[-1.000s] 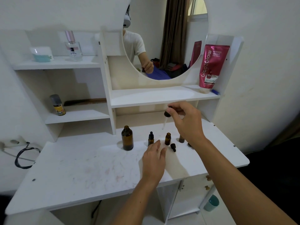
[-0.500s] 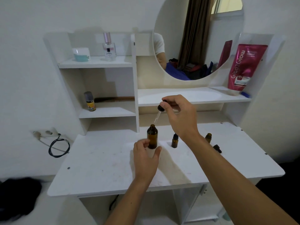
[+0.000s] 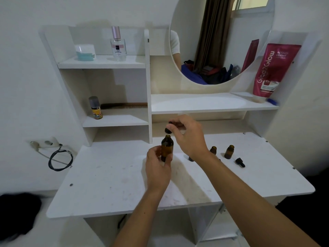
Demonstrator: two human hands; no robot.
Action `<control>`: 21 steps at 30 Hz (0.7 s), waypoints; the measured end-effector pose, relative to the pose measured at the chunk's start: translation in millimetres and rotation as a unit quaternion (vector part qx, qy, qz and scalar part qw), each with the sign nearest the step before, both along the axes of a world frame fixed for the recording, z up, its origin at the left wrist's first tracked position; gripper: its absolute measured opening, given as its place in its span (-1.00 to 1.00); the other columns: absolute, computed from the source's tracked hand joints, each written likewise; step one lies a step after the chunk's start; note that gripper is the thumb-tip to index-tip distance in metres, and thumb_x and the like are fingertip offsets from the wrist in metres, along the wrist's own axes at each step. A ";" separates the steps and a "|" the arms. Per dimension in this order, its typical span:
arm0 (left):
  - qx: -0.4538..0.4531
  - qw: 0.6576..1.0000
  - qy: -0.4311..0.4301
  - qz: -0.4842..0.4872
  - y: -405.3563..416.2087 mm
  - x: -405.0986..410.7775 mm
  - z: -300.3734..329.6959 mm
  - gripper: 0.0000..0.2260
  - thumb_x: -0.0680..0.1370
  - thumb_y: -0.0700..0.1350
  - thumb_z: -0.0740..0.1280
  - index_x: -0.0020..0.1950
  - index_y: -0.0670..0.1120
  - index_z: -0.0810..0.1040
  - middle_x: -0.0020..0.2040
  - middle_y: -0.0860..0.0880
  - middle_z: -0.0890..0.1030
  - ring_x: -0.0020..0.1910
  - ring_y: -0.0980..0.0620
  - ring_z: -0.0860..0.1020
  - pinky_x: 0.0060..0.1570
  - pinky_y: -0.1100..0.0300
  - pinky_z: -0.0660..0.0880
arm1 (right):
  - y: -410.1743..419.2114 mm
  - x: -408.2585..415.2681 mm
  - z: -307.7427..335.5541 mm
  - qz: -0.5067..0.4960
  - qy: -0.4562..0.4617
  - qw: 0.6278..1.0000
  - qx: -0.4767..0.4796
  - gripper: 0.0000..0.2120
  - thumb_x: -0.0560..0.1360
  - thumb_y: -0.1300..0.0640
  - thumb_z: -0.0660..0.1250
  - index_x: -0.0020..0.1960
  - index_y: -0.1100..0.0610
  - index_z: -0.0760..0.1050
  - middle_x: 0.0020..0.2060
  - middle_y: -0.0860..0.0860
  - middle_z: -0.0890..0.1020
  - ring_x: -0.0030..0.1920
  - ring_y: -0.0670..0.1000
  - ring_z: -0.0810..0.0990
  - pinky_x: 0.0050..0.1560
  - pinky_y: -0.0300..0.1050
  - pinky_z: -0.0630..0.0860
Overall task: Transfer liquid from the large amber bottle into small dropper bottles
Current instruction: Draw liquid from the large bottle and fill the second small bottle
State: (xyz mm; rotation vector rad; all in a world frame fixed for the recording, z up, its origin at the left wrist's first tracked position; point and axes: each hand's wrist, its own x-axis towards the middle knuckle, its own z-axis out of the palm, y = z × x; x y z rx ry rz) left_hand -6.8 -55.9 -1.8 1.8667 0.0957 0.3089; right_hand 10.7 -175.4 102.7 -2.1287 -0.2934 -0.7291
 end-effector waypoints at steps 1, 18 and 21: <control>0.000 1.000 -0.004 0.000 0.0 0.0 -0.5 -0.61 0.55 0.00 0.48 0.32 0.03 0.46 0.17 0.18 0.55 0.04 0.18 0.53 -0.16 0.65 0.34 | 0.2 0.9 -5.1 0.001 0.014 1.000 -0.001 -0.87 0.60 0.10 0.44 0.12 0.10 0.66 -0.04 -0.04 0.71 -0.05 -0.12 0.68 0.04 -0.36 0.59; -0.006 1.000 -0.012 0.001 0.8 -3.5 -1.0 -0.57 0.53 0.01 0.50 0.34 0.02 0.44 0.22 0.11 0.55 0.08 0.15 0.54 -0.13 0.57 0.37 | -9.4 -11.8 -19.7 -0.010 0.001 1.000 -0.001 -0.80 0.57 0.11 0.48 0.17 0.13 0.66 -0.02 -0.04 0.70 -0.05 -0.13 0.65 0.01 -0.43 0.54; -0.017 1.000 -0.008 0.013 -2.8 -9.0 -1.0 -0.51 0.52 0.03 0.51 0.38 0.03 0.41 0.25 0.10 0.52 0.10 0.12 0.54 -0.08 0.53 0.36 | -18.5 -22.8 -21.3 -0.023 -0.016 1.000 -0.005 -0.78 0.55 0.09 0.50 0.16 0.15 0.67 -0.03 -0.03 0.71 -0.07 -0.12 0.66 0.00 -0.43 0.55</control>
